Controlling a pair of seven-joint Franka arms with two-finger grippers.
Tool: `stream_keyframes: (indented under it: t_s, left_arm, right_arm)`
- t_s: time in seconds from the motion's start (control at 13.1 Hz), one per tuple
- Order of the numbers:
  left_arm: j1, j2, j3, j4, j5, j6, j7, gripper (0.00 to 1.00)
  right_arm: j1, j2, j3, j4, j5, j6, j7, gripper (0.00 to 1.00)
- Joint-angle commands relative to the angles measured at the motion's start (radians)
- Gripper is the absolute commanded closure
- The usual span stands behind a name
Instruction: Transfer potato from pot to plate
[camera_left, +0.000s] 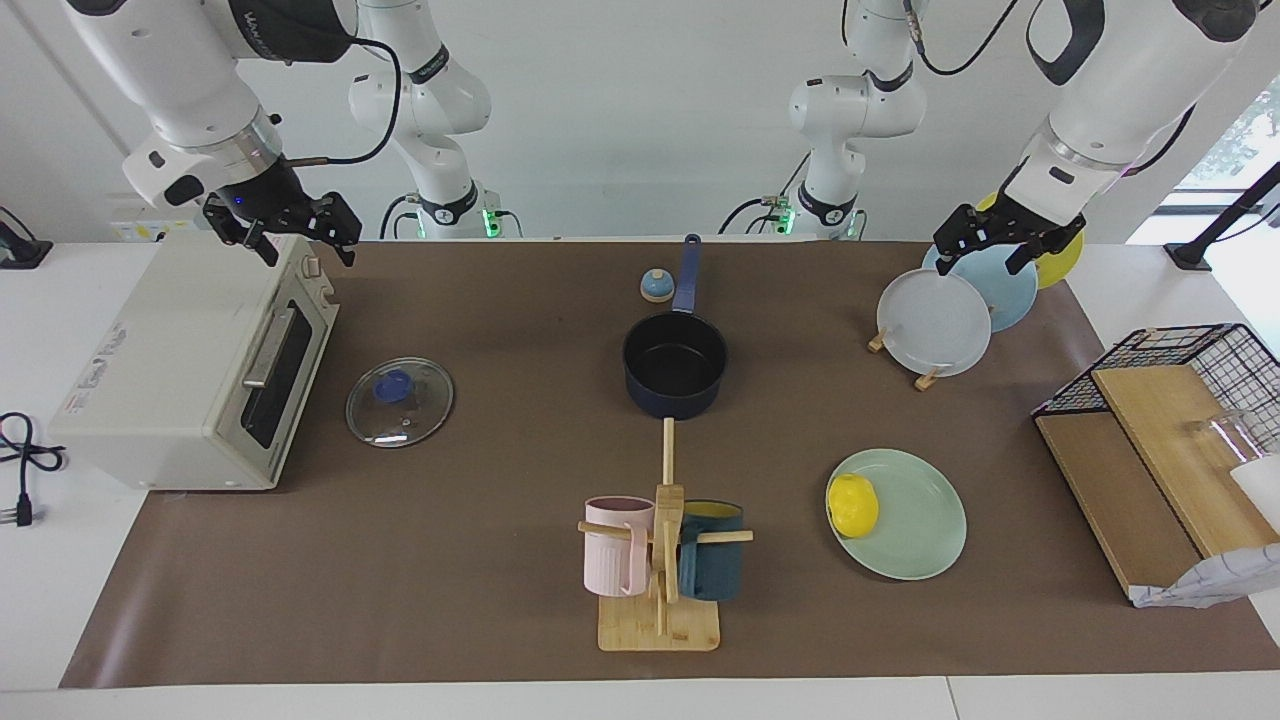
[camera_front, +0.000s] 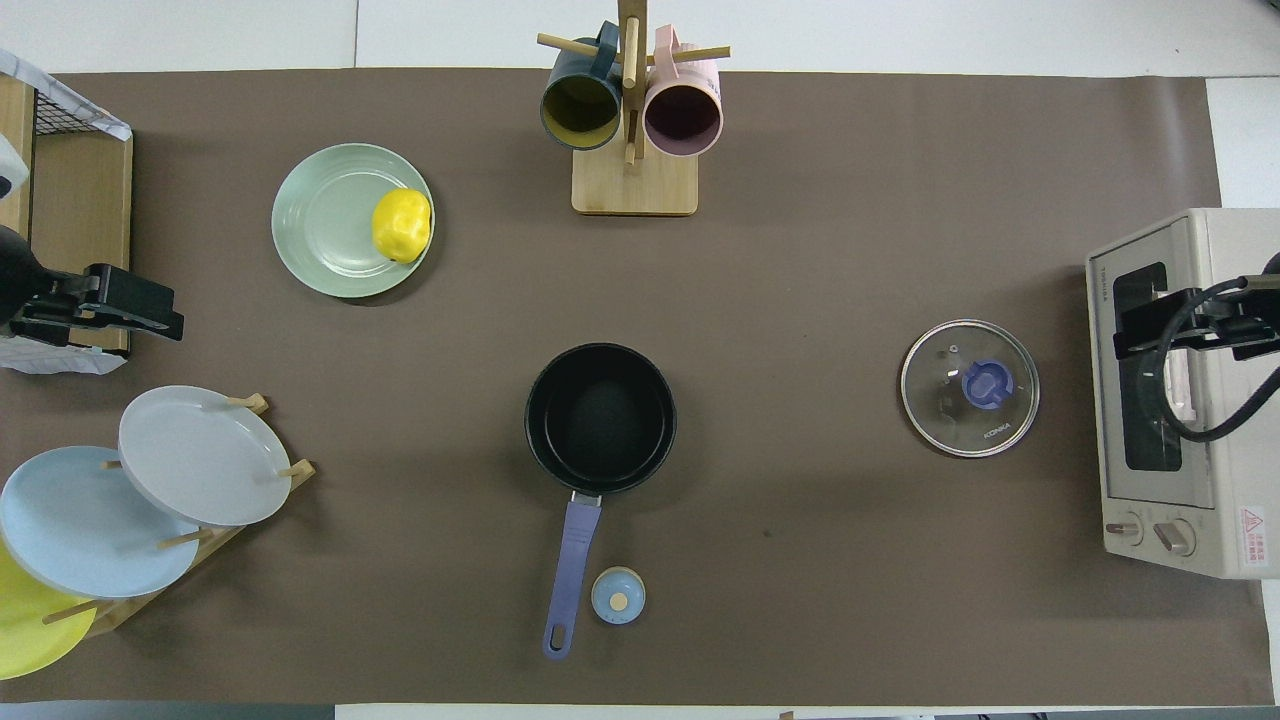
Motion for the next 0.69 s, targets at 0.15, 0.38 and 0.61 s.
stream_keyframes:
  t_s: [0.15, 0.38, 0.61]
  left_arm:
    - [0.002, -0.024, 0.0, -0.022, 0.027, 0.02, -0.001, 0.0]
    - [-0.001, -0.025, 0.0, -0.021, 0.027, 0.015, -0.001, 0.0]
    - [-0.004, -0.024, 0.0, -0.021, 0.027, 0.007, -0.001, 0.0]
  right_arm:
    - [-0.005, -0.02, 0.007, -0.022, 0.005, 0.002, 0.004, 0.0]
    - [-0.005, -0.02, 0.007, -0.022, 0.005, 0.002, 0.004, 0.0]
    - [-0.005, -0.02, 0.007, -0.023, 0.005, 0.003, 0.006, 0.0]
